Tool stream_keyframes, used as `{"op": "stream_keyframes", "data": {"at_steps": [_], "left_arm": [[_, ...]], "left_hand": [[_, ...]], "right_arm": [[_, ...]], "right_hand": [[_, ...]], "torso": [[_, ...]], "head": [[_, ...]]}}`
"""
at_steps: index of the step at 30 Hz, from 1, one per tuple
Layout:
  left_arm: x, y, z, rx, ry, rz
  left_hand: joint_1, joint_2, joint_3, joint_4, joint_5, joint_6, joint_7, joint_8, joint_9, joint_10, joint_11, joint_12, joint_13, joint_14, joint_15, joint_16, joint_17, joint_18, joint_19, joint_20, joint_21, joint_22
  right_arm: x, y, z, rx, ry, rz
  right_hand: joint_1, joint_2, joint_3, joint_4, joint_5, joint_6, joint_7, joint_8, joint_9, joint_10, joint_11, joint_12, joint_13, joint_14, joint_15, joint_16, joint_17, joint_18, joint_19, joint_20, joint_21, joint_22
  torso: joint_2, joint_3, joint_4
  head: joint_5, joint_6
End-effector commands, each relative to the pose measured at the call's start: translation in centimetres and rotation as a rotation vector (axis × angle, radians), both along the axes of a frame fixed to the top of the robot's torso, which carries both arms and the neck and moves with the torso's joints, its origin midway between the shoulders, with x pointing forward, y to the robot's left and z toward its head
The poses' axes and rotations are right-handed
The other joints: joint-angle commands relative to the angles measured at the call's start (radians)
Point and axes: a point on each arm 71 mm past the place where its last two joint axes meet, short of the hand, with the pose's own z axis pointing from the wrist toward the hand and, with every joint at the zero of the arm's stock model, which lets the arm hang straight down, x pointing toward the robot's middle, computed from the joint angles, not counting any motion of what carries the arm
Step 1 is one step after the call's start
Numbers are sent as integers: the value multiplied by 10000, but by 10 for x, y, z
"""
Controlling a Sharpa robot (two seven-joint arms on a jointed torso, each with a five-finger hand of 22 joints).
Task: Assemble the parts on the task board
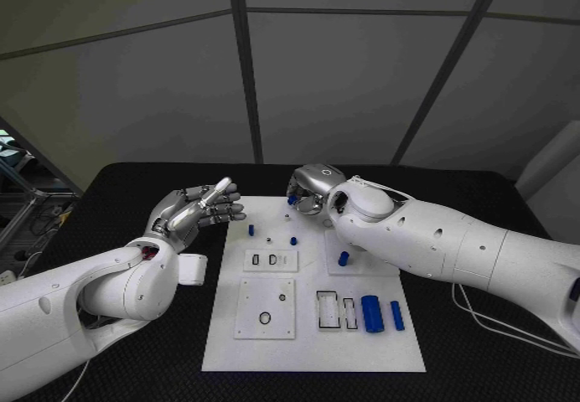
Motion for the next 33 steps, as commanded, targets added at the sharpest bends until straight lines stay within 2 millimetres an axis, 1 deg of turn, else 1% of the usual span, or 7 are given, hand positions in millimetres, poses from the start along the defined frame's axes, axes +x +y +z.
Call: {"op": "stream_keyframes", "data": {"at_steps": [1, 9, 21, 25, 27, 30, 33], "left_arm": [[0, -2, 2, -62, -89, -144], [1, -1, 1, -51, -59, -140], [1, 0, 1, -45, -59, -125], [1, 0, 1, -49, -60, -134], [1, -1, 1, -50, -58, -139], [1, 0, 1, -47, -53, -136], [1, 0, 1, -46, -50, -136]], "left_hand": [[54, 31, -49, -7, 10, -9, 49, -41, -10, 25, 12, -52, -14, -24, 31, -38, 12, 89, -27, 13, -43, -15], [55, 40, -68, -19, 11, -1, 48, -53, -9, 35, 13, -69, -12, -20, 32, -57, 22, 91, -37, 16, -58, -24], [55, 40, -68, -19, 11, -1, 48, -53, -9, 35, 13, -69, -12, -20, 32, -57, 22, 91, -37, 16, -58, -24], [56, 41, -72, -22, 11, -1, 49, -56, -10, 35, 13, -73, -12, -20, 32, -61, 24, 92, -38, 17, -60, -25], [58, 42, -75, -25, 11, -1, 49, -59, -10, 35, 14, -78, -12, -19, 32, -65, 26, 92, -39, 18, -62, -26], [58, 42, -75, -25, 11, -1, 49, -59, -10, 35, 14, -78, -12, -19, 32, -65, 26, 92, -39, 18, -62, -26], [58, 42, -75, -25, 11, -1, 49, -59, -10, 35, 14, -78, -12, -19, 32, -65, 26, 92, -39, 18, -62, -26]], "right_arm": [[0, -2, -5, -214, 148, -153], [-4, -1, -3, -157, 92, -36], [-5, -1, -3, -124, 62, -12], [-4, -1, -3, -132, 65, -31], [-4, -1, -3, -128, 71, -39], [-3, -1, -3, -133, 96, -50], [-2, -1, -4, -152, 126, -61]], "right_hand": [[-4, -88, 17, 59, 41, 70, 34, 14, 18, -47, 7, -50, -5, 268, 37, 53, 5, -175, 11, 44, 55, 16], [-5, -90, 18, 66, 53, 79, 34, 18, 20, -41, 6, -48, 0, 268, 39, 56, 9, -177, 14, 45, 64, 31], [-5, -90, 18, 66, 53, 79, 34, 18, 20, -41, 6, -48, 0, 268, 39, 56, 9, -177, 14, 45, 64, 31], [-68, -183, 2, 115, 71, 17, 68, -25, 9, -166, 45, -129, -7, 226, 68, -15, -134, -154, -59, 63, 3, -99], [-241, -378, -12, 207, 0, -473, 219, -259, -105, -636, 200, -381, -102, 125, 193, -214, -469, -108, -236, 140, -185, -432], [-410, -726, -129, 287, -14, -1669, 272, -247, -233, -1485, 349, -535, -288, -78, 313, -672, -1221, 34, -633, 261, -659, -1234], [-327, -804, -347, 365, -25, -2205, 270, -245, -195, -2066, 377, -463, -339, -137, 348, -890, -1532, 94, -804, 327, -910, -1579]], "torso": [[-1, -1, 3], [8, 19, -6], [9, 1, 2], [11, -1, -5], [9, -5, -8], [9, -7, -5], [9, -8, 4]], "head": [[2, -8], [16, -5], [9, -10], [4, 1], [-1, 7], [-2, 10], [-6, 13]]}}
